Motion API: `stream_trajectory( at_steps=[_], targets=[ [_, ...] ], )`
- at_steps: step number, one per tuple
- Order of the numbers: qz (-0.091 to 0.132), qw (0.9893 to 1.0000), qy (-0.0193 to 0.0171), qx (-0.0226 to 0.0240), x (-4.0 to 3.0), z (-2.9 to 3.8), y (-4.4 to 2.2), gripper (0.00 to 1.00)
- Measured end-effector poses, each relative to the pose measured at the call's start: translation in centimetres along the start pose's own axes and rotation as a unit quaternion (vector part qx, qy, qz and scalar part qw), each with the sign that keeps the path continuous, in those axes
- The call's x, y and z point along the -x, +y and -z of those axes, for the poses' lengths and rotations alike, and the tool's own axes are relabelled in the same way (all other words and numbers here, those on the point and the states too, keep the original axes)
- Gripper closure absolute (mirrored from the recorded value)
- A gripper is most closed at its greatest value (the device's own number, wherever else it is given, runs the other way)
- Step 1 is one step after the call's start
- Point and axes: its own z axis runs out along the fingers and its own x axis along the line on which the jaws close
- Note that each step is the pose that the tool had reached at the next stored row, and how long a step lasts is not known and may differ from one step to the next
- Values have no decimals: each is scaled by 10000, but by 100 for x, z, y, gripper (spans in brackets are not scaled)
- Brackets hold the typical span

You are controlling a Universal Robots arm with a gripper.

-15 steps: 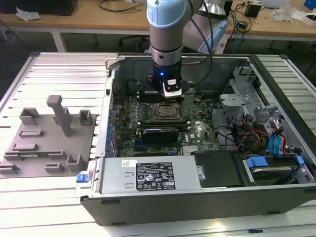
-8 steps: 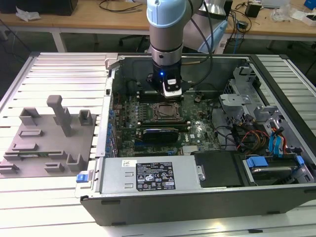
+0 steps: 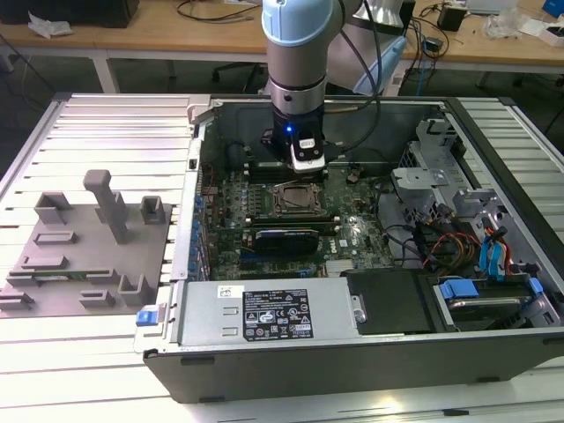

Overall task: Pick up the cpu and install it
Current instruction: 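Install the first cpu locking lever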

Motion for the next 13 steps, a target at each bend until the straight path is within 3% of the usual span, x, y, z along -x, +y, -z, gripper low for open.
stream_trajectory(
  at_steps=[8,13],
  targets=[
    [1,10000,-3,2,-16,-5,19,89],
    [11,10000,-58,29,-17,-42,12,89]
  ],
)
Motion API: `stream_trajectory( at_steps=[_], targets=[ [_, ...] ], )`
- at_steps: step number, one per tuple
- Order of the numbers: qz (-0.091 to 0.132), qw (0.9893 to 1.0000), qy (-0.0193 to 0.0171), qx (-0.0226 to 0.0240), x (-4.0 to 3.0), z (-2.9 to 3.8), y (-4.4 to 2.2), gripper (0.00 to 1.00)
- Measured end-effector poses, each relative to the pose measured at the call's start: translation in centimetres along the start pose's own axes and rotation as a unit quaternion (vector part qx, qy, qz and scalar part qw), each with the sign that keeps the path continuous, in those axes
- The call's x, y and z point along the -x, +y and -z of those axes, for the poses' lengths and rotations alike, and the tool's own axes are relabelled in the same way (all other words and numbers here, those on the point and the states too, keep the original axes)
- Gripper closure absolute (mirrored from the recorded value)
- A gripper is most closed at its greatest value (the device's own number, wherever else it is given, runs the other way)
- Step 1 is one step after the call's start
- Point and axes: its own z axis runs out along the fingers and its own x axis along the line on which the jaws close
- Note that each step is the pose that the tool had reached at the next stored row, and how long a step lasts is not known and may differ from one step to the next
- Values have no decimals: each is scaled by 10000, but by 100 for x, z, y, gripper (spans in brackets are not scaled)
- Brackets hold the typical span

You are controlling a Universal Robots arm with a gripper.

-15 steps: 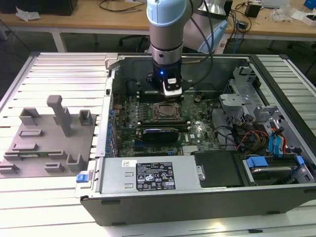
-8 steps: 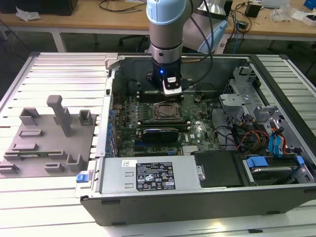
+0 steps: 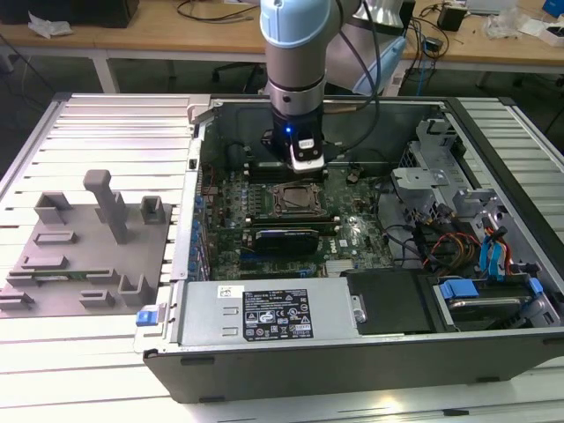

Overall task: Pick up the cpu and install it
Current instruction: 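Install the first cpu locking lever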

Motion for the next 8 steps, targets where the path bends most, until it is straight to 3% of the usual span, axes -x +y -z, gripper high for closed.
stream_trajectory(
  at_steps=[8],
  targets=[
    [9,10000,-58,27,-2,-29,-9,89]
  ],
)
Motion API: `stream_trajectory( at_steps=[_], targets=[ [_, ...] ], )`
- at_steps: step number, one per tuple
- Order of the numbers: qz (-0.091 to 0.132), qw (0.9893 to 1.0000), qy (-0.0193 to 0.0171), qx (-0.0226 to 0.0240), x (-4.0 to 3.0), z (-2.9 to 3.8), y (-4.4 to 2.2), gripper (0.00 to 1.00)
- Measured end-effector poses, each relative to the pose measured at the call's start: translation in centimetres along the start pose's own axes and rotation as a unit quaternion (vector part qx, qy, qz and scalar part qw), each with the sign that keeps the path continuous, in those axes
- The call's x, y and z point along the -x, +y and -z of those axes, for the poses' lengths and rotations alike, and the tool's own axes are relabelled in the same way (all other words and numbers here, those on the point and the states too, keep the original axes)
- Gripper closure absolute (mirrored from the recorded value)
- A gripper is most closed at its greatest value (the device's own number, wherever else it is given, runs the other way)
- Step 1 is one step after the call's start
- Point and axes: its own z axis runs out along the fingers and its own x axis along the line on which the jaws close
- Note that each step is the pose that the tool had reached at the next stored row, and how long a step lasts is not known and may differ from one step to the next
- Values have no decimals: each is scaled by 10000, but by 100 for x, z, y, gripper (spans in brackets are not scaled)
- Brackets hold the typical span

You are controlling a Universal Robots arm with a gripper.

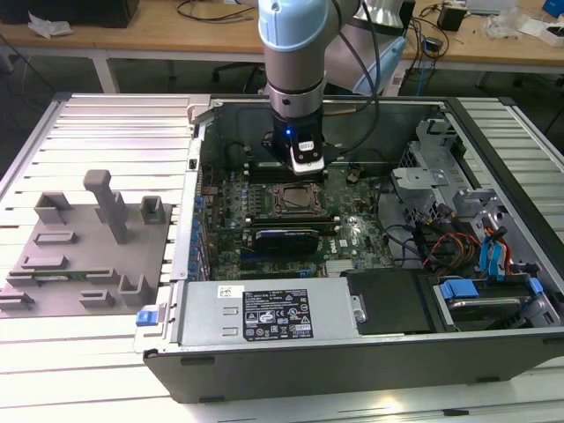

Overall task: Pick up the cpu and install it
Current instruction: 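Install the first cpu locking lever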

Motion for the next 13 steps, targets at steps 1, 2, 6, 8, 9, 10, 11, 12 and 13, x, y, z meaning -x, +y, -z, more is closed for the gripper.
stream_trajectory(
  at_steps=[1,2,6,8,9,10,11,12,13],
  targets=[
    [1,10000,-6,4,0,-2,-2,89],
    [3,10000,-11,7,2,-2,-6,89],
    [6,10000,-39,17,10,-3,-31,89],
    [9,10000,-48,18,11,-3,-34,89],
    [10,10000,-50,13,11,-3,-34,89],
    [11,10000,-52,7,11,-3,-35,89],
    [12,10000,-54,3,11,-2,-34,89],
    [11,10000,-54,1,11,8,-32,89],
    [11,10000,-54,2,13,26,-28,89]
  ],
)
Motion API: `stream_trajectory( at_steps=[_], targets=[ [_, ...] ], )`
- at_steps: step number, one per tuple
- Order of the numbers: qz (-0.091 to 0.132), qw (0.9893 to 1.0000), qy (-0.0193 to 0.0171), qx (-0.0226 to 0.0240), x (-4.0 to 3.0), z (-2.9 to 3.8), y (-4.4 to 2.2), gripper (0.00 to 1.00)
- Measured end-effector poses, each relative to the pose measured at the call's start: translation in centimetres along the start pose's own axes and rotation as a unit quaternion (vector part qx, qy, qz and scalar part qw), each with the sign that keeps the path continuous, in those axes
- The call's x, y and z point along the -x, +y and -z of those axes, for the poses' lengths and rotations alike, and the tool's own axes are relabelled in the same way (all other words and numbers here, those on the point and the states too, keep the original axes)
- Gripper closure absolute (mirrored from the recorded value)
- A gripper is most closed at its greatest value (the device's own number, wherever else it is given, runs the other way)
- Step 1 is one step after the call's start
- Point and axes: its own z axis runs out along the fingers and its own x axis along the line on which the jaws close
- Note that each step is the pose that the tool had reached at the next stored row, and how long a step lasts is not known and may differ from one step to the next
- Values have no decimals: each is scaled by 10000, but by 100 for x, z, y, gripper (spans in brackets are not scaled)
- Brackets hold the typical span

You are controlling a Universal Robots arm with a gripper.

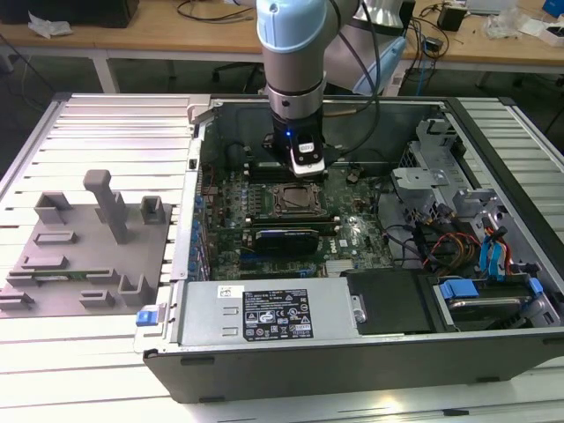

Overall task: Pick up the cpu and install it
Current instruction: 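Install the first cpu locking lever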

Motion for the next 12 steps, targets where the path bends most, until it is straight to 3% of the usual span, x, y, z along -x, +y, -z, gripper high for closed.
stream_trajectory(
  at_steps=[3,5,7,12],
  targets=[
    [-1,10000,-2,1,2,68,12,89],
    [1,10000,-6,9,-14,74,6,89],
    [2,10000,-17,25,-77,83,-14,89],
    [-1,10000,-14,48,-98,84,-7,89]
  ],
)
